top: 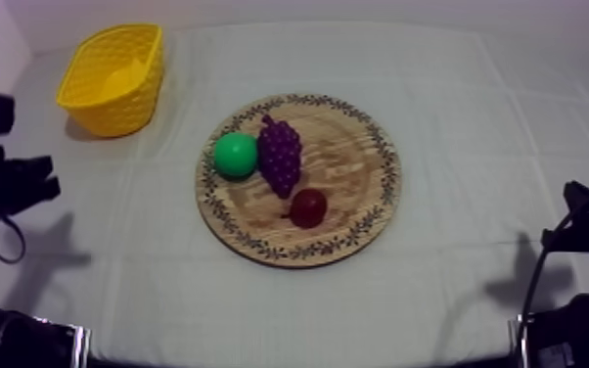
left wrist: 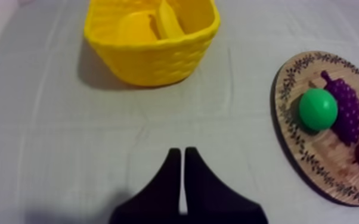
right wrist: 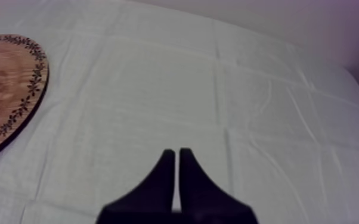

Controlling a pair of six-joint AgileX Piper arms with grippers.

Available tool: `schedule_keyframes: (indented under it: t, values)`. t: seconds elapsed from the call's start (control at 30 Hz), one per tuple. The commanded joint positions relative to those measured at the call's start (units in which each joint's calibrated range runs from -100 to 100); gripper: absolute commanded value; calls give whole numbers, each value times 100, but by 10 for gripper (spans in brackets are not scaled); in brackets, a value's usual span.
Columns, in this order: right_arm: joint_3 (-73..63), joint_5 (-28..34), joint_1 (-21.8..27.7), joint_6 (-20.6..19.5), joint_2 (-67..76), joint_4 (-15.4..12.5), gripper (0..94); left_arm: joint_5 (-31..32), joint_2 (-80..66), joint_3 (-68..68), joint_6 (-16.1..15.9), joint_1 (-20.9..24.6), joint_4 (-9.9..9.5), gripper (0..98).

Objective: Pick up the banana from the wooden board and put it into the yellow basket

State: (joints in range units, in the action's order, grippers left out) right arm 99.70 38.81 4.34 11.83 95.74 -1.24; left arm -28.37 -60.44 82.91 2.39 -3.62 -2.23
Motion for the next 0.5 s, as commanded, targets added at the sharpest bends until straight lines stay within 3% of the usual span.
schedule_keyframes:
  t: [0.0,0.47]
  values:
    - [-3,-2,2,1,2,-1,4,-219,-1321,502,-96,32,-4,1]
    - [-3,-2,2,1,2,-1,4,-878,-3478,1467,-116,25,-1,1]
